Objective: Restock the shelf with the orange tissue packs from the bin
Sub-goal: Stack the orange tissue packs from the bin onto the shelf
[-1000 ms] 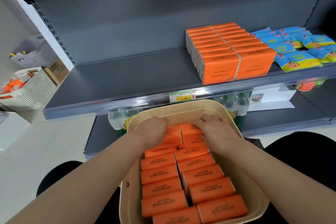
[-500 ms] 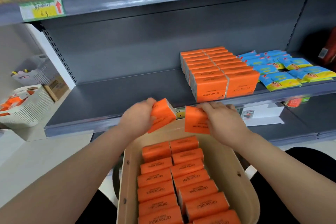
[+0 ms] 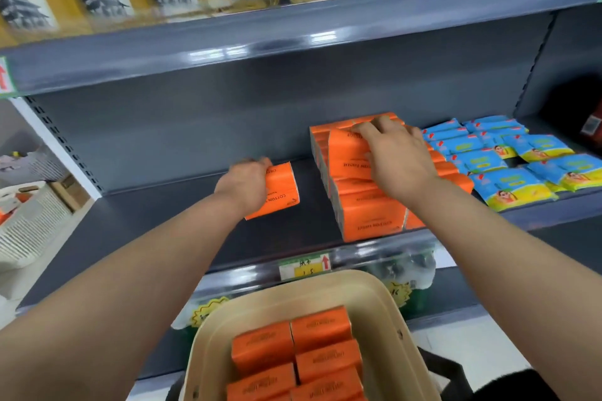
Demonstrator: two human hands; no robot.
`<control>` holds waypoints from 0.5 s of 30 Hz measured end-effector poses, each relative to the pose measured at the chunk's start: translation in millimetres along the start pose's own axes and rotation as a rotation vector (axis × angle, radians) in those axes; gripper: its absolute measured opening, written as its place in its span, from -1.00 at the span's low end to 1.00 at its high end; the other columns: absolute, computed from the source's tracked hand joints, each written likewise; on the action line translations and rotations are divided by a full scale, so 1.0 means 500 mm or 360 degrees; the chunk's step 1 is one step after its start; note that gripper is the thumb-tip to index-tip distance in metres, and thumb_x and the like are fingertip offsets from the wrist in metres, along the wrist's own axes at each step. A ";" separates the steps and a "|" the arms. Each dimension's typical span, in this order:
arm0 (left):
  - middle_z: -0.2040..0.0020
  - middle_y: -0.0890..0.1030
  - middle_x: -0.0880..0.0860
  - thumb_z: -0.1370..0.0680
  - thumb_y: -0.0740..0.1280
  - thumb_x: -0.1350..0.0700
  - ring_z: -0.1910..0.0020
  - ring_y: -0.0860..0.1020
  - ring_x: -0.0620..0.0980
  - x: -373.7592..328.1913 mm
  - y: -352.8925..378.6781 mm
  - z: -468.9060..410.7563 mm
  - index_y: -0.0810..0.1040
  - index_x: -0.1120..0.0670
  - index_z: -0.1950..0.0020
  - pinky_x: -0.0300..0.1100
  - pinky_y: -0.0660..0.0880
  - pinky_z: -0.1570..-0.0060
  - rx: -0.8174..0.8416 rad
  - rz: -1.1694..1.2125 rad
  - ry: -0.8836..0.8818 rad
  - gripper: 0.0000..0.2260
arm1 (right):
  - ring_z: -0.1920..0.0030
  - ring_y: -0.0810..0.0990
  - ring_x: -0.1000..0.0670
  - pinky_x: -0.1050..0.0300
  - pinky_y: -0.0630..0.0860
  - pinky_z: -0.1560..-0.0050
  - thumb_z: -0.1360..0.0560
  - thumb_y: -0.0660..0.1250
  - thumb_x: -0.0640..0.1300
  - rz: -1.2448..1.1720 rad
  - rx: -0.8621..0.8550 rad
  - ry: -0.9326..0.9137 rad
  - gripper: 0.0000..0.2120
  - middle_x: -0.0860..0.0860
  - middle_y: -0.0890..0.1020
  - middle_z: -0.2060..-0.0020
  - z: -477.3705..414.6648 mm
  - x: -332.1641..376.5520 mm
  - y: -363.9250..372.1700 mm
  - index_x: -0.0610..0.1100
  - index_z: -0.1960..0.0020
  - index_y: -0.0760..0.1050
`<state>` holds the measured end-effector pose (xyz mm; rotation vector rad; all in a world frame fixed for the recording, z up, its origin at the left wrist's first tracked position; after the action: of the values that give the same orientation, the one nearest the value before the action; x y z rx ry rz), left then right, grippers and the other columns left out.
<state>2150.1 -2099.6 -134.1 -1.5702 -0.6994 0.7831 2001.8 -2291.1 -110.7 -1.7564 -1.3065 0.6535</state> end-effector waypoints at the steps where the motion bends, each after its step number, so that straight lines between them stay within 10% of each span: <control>1: -0.21 0.46 0.14 -0.55 0.24 0.19 -0.22 0.43 0.15 -0.002 0.007 -0.023 0.38 0.05 -0.33 0.02 0.45 -0.10 0.0005 -0.0038 -0.0017 -0.66 | -0.26 0.40 -0.16 -0.07 0.29 -0.18 -0.46 0.24 -0.30 0.0026 0.0002 -0.0005 -0.48 -0.09 0.47 -0.18 -0.020 -0.007 0.008 0.01 -0.38 0.34; 15: -0.27 0.30 0.13 -0.58 0.17 0.21 -0.29 0.25 0.14 -0.024 0.095 -0.360 0.39 -0.02 -0.35 0.03 0.48 -0.01 -0.0272 -0.0197 -0.0238 -0.65 | -0.29 0.30 -0.13 -0.14 0.30 -0.19 -0.46 0.20 -0.27 0.0049 0.0048 -0.0051 -0.39 -0.01 0.41 -0.30 -0.171 -0.085 0.131 0.05 -0.47 0.22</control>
<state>2288.2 -2221.5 -164.4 -1.6152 -0.9853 0.7700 2089.5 -2365.1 -125.0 -1.7512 -1.2868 0.7177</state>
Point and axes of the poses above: each hand's wrist, its own z-axis away from the middle knuckle, its own y-axis out of the palm, x = y × z, the point moved 2 cm from there along -z, towards the middle knuckle
